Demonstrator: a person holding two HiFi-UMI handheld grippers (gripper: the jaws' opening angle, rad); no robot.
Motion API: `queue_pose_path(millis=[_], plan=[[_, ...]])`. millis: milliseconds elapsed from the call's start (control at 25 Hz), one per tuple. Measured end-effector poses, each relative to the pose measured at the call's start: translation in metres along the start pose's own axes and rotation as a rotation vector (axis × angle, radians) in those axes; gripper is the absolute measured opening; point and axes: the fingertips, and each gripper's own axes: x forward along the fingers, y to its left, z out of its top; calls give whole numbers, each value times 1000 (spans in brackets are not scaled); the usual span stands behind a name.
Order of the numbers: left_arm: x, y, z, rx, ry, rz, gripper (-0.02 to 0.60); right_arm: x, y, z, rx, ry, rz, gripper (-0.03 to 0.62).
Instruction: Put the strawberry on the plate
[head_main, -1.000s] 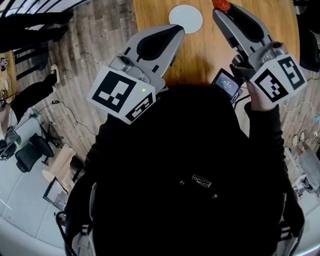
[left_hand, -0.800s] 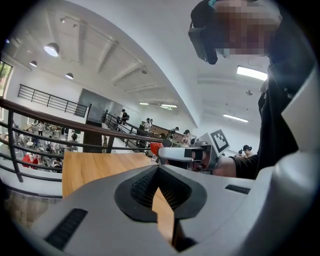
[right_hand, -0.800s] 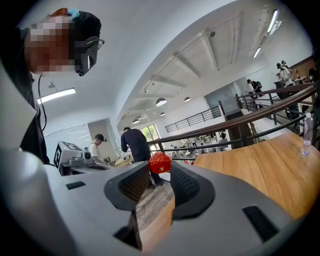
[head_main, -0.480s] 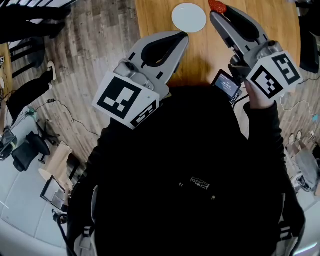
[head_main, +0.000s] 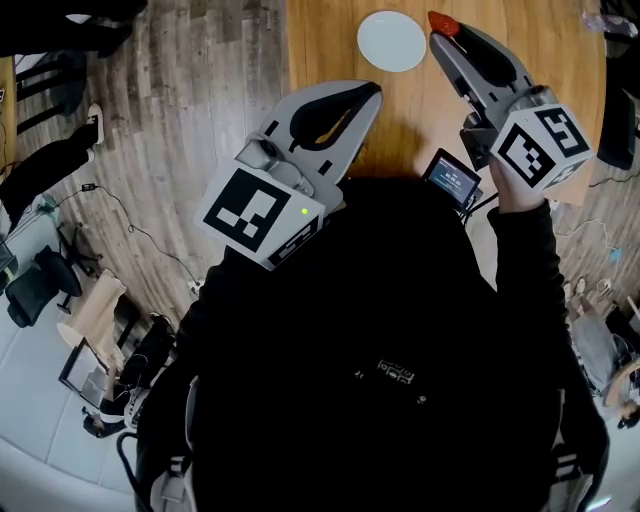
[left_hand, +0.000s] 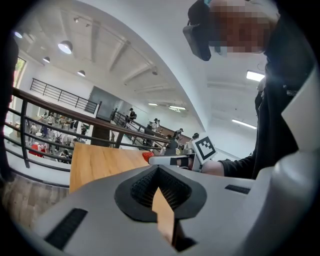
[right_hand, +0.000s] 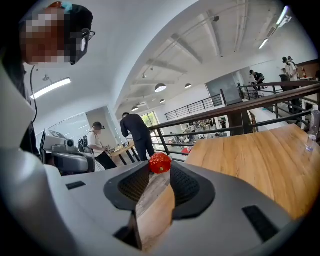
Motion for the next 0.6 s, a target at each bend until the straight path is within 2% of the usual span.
queue_pose_path(millis=[120,240,400,600], plan=[[-5,-5,4,-14,-14,20,-2,1,-5,-4,-1,33,-2,141],[-10,-9,10,-20,-66,33,-2,7,-8,-11,-8,70,3,141],[-20,-6,-4,-41,-15,80,-2,16,-15,-29,-6,119,13,141],[-28,-4,-17,-71,-18,117,-2,29,-23,-51,-3,161,20,141]])
